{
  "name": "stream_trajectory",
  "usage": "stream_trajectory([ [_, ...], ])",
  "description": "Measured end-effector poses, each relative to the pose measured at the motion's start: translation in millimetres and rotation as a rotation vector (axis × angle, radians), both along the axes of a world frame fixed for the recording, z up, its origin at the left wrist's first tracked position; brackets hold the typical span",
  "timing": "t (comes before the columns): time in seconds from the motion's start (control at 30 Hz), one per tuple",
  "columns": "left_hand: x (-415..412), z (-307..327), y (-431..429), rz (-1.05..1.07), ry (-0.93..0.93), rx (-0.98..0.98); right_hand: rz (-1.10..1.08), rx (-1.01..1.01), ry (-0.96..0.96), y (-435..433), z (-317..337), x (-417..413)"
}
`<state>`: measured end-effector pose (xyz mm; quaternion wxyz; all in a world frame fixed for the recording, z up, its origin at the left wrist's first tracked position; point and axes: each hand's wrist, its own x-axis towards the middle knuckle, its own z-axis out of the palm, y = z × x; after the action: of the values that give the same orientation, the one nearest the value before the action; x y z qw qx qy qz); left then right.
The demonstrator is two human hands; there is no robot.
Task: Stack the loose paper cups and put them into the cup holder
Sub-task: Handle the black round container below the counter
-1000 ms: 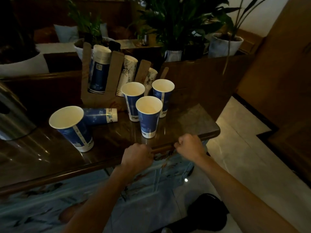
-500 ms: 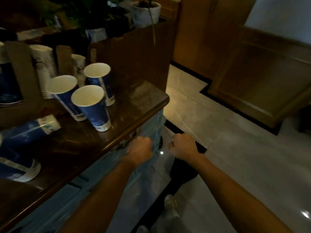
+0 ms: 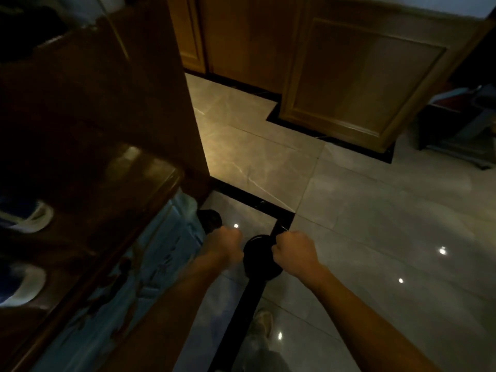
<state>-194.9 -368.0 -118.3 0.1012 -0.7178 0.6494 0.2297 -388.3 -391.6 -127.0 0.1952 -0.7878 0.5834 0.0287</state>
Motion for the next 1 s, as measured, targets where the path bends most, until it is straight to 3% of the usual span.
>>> stream_trajectory([
  [0.33, -34.8, -75.3, -87.9, -0.127, -0.026, 0.007, -0.099, 0.258, -0.021, -66.6, -88.8, -42.4],
  [0.5, -41.0, -117.3, -117.9, -0.138, 0.046, 0.100, -0.139, 0.350, -0.008, -85.1, -147.5, -42.4],
  [0.53, -45.9, -126.2, -123.4, -0.180, 0.051, 0.209, -0.153, 0.366, -0.010, -86.9, -162.7, -43.8],
  [0.6, -46.3, -161.0, -128.3, -0.272, -0.005, 0.200, -0.176, 0.401, -0.034, -87.6, -196.5, -46.2],
  [0.73, -46.0, -223.8, -138.6, -0.235, 0.131, 0.164, -0.284, 0.466, -0.082, -87.3, -262.0, -49.3],
  [0.87, -47.3, -295.1, -146.1, -0.322, 0.103, 0.158, -0.373, 0.462, -0.091, -93.3, -328.1, -47.6],
  [1.0, -41.9, -382.2, -145.5, -0.306, 0.107, 0.257, -0.471, 0.447, -0.095, -100.5, -399.1, -44.3],
])
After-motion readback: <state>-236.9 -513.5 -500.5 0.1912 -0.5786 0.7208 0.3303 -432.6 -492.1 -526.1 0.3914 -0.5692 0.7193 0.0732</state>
